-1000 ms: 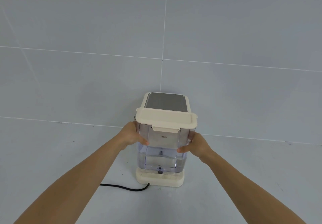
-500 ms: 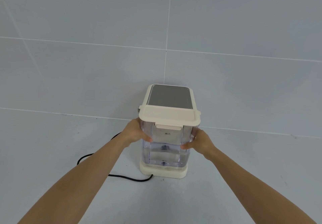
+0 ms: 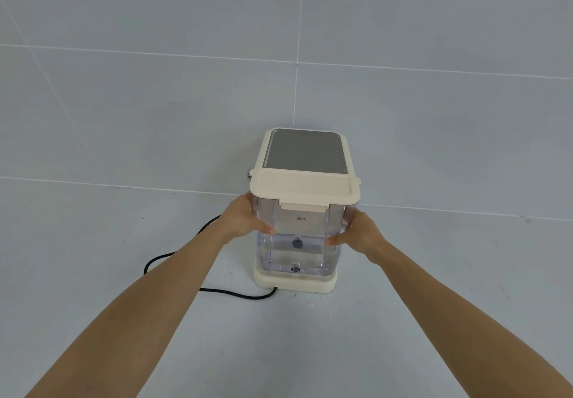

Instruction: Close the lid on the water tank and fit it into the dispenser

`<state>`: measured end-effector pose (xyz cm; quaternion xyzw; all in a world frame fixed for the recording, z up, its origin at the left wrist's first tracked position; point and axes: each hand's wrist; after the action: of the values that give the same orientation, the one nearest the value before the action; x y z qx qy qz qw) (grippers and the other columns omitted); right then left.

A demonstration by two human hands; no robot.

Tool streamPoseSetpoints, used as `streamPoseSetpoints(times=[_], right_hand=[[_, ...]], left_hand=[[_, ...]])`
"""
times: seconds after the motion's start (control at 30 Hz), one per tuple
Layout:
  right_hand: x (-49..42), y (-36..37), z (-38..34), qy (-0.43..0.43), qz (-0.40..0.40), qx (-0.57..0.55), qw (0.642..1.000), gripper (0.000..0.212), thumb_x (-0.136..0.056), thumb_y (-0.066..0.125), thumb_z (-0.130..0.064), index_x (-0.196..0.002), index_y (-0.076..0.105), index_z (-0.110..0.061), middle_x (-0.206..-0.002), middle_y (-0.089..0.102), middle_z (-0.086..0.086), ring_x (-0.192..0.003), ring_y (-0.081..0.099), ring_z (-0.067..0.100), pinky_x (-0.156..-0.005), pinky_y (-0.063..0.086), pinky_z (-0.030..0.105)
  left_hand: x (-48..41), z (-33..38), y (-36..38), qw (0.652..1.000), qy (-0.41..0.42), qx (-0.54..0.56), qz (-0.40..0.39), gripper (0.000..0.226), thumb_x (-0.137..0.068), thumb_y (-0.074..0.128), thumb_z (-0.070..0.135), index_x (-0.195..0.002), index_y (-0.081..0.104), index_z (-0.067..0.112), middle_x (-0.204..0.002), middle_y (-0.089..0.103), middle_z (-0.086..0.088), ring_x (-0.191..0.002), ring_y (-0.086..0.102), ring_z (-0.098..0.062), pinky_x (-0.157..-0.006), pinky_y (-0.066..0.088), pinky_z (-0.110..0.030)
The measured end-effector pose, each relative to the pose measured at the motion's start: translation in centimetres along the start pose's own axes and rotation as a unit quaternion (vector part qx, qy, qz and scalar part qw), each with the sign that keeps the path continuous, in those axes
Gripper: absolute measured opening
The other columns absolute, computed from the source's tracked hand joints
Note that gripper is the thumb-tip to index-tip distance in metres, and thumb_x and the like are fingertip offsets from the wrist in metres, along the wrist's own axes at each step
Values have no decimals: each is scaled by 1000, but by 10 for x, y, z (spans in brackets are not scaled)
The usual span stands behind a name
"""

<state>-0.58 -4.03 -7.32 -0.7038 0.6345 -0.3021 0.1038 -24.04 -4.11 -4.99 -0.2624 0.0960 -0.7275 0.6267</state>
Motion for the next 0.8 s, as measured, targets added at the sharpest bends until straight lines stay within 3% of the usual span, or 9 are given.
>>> streamPoseSetpoints(times=[0.4,0.53,0.6,0.7,0.8], right_hand=[[5,2,-5,25,10,-10,1000,74,-56,82,-3,-123,53,-7,-128,59,8,-118,52,30,-89,43,34],[8,3,-7,25,5,-22,999,73,-54,81,0,-121,54,-7,-126,60,9,-117,53,30,-87,42,32],[9,2,-7,26,6,-16,1000,74,-56,81,-2,-123,51,-7,-128,58,9,-118,52,30,-88,42,33],[19,0,-13,23,3,9,1000,81,-61,81,-8,-132,41,-8,-137,51,9,-124,47,30,-97,42,38],[29,-4,-16,-11,5,52,999,82,-72,74,-13,-139,27,-8,-142,44,11,-130,41,31,-96,39,34]], left_hand=[[5,3,0,999,0,28,-34,83,-65,75,-5,-136,34,10,-141,44,-3,-129,38,-17,-101,33,-29],[7,6,2,998,6,41,-42,79,-69,70,-10,-136,33,11,-128,46,3,-116,37,-9,-94,31,-24],[8,7,3,998,11,36,-40,78,-70,69,-9,-136,32,11,-133,45,1,-118,37,-8,-94,30,-23],[14,9,2,999,18,-4,-31,77,-74,69,0,-138,28,11,-144,40,-4,-128,36,-12,-97,30,-23],[19,9,-3,992,11,-123,-42,78,-82,63,26,-142,17,9,-152,29,-7,-139,29,-21,-108,28,-29]])
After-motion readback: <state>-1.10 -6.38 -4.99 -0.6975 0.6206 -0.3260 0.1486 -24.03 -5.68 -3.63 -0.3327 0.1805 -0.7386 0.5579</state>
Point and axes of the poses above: each hand's wrist, its own x-axis away from the middle knuckle, its own y-axis out of the palm, z = x × y
